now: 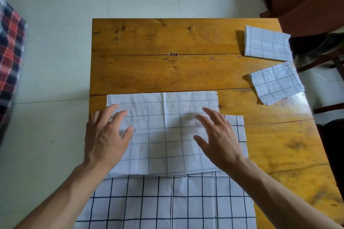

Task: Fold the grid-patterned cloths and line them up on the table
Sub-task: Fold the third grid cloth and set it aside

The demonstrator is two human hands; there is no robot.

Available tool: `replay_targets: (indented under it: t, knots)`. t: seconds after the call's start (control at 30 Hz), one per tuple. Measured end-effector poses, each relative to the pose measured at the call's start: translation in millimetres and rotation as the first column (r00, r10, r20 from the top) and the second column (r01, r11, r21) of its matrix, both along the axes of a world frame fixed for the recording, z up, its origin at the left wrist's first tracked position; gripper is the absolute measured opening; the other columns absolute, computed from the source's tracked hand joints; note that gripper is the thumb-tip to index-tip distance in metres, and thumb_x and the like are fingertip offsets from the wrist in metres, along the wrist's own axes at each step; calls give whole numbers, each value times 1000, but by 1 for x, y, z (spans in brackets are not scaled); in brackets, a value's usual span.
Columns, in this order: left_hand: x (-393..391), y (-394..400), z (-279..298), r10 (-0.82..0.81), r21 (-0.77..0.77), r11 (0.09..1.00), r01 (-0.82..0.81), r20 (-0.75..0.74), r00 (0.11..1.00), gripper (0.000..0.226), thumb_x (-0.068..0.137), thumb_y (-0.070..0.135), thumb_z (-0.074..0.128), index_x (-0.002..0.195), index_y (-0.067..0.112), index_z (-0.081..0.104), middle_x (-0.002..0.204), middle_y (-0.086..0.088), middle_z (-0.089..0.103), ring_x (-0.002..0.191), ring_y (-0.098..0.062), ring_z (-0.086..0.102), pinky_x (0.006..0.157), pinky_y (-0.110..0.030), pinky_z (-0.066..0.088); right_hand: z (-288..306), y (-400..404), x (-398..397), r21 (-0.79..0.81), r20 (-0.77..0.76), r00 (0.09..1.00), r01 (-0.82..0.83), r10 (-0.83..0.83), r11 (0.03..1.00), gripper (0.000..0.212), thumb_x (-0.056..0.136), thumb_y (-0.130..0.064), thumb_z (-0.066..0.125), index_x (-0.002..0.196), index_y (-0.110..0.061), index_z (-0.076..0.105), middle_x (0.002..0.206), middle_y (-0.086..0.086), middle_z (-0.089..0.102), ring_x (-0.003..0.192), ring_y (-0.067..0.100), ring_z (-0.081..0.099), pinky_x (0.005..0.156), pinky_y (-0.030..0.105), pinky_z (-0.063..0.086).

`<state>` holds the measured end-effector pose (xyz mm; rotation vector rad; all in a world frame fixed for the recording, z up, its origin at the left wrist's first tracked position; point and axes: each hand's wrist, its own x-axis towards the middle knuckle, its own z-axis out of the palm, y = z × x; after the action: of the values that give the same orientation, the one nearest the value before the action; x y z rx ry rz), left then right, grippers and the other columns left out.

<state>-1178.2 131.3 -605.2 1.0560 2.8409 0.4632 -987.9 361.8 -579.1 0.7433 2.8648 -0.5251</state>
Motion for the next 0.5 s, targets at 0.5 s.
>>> replay_targets:
  t: [0.5]
  knots:
    - [83, 3, 10, -191, -50, 979, 197, 96, 977, 44, 75, 32, 80, 115, 17, 69, 129, -3, 60, 111, -25, 57, 83, -44, 52, 5, -42, 29, -44, 47, 982, -180, 182, 983, 67, 71, -26, 85, 131, -20, 56, 144, 1, 45, 131, 22, 47, 98, 37, 48]
